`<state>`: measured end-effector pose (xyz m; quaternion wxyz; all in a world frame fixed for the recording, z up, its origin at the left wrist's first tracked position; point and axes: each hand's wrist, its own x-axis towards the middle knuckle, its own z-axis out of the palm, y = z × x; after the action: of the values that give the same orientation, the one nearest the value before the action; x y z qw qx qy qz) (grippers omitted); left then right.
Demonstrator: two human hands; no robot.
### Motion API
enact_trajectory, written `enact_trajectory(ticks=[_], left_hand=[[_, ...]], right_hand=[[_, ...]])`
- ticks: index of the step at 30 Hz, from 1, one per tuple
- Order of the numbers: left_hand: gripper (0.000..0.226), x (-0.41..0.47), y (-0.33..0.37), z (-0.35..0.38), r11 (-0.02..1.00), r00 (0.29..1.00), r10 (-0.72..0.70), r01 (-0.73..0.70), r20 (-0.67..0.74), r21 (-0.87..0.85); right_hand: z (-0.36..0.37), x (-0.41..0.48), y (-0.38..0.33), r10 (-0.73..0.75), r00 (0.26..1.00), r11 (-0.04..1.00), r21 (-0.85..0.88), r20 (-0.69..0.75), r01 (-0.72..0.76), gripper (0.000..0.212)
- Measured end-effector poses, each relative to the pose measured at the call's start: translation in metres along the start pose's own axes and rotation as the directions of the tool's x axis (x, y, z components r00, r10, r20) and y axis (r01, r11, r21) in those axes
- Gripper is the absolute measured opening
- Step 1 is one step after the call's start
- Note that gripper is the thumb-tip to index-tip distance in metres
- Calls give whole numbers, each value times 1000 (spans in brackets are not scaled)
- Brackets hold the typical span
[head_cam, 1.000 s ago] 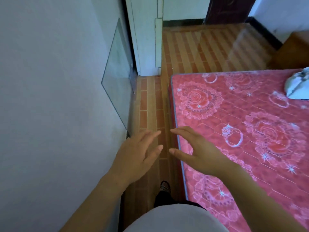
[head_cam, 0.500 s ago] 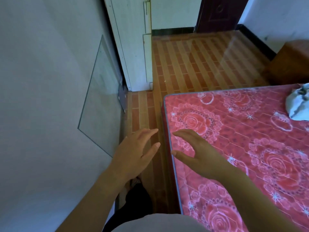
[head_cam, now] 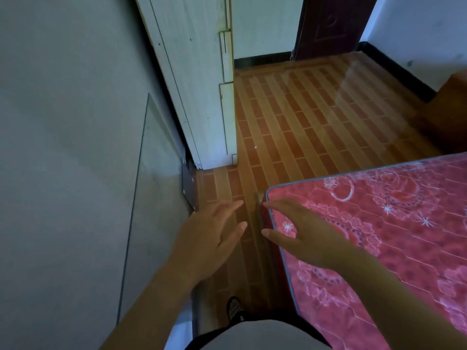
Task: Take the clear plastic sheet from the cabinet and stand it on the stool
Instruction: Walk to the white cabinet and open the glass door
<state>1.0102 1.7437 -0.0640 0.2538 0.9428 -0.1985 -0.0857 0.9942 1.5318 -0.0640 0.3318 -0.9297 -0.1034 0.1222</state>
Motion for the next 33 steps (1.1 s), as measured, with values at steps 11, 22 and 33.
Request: enact_trajectory(ticks=[11,22,33], left_hand=[[64,152,-78,-56,1000,1000,-12,11,-13,-28],[58,354,-99,-96,997,1000,22,-22,-7,-70],[56,482,-180,-144,995,1000,-3,4,6,-95]], right_hand=[[-42,180,6,-23,997,999,31,78,20,57],[-132,345,47,65,997,996,66,29,-66,55],[-157,505,49,57,998,998,32,3,-57,55]])
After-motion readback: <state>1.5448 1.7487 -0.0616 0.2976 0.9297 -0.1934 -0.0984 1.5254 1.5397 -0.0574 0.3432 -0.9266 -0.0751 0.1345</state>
